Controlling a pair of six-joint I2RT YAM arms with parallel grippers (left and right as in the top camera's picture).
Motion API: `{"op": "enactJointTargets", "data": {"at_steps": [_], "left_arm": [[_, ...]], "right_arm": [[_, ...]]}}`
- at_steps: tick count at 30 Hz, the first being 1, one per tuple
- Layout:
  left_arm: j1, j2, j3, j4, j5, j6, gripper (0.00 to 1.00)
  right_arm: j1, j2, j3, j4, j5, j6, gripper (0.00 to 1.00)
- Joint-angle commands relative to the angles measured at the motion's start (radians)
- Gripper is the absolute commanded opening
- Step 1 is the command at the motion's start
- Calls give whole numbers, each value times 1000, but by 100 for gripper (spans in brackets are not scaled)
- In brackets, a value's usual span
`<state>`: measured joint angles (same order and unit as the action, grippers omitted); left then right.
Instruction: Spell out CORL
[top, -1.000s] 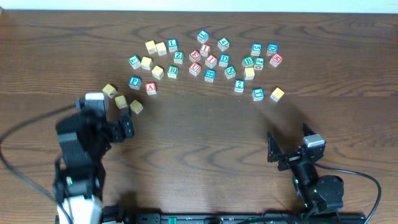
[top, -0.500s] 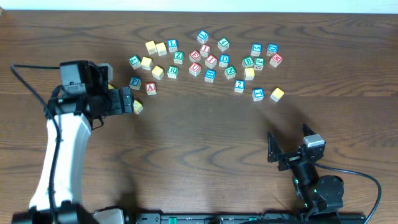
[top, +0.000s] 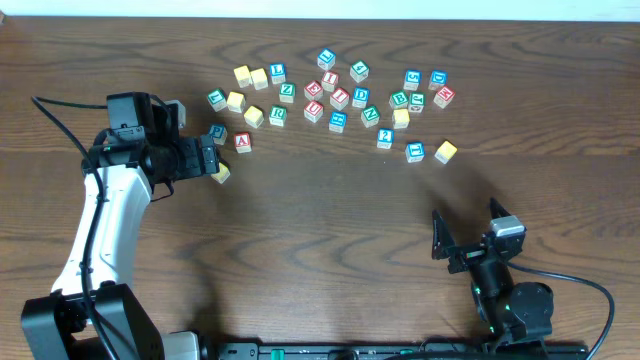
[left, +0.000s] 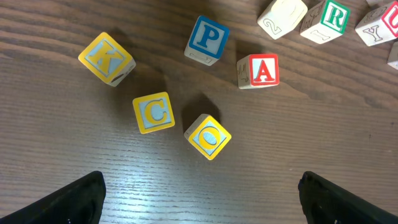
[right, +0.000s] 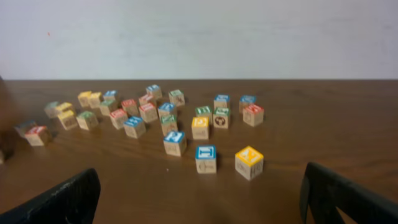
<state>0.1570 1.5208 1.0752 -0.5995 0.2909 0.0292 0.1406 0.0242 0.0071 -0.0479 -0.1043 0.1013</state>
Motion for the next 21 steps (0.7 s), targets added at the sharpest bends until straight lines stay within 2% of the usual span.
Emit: {"op": "enactJointTargets", "data": {"at_steps": [1,5,9,11,14,15,16,21], "left_arm": [[4,-1,18,19,20,-8,98],[3,-12,40,33,19,-26,98],[3,-29,88,3,8,-43,98],[3,-45,102,-2,4,-71,99],[3,-73,104,-2,-1,-127,94],[3,-90,104,-10,-27,-172,93],[3,-105,104,-23,-42,-177,93],[-21,-114,154,-126,-185,-177,93]], "right_arm": [[-3,-4,4,22,-49,-8,99],[-6,39,53,21,-57,7,99],[-11,180,174,19,-98,13,99],[-11,287,269,17,-126,18,99],[-11,456,420,-26,-154,18,99],[-11,570,526,-82,-159,18,99],[-11,697,649,-155,-173,18,99],[-11,970,919,-287,-291,18,99]]}}
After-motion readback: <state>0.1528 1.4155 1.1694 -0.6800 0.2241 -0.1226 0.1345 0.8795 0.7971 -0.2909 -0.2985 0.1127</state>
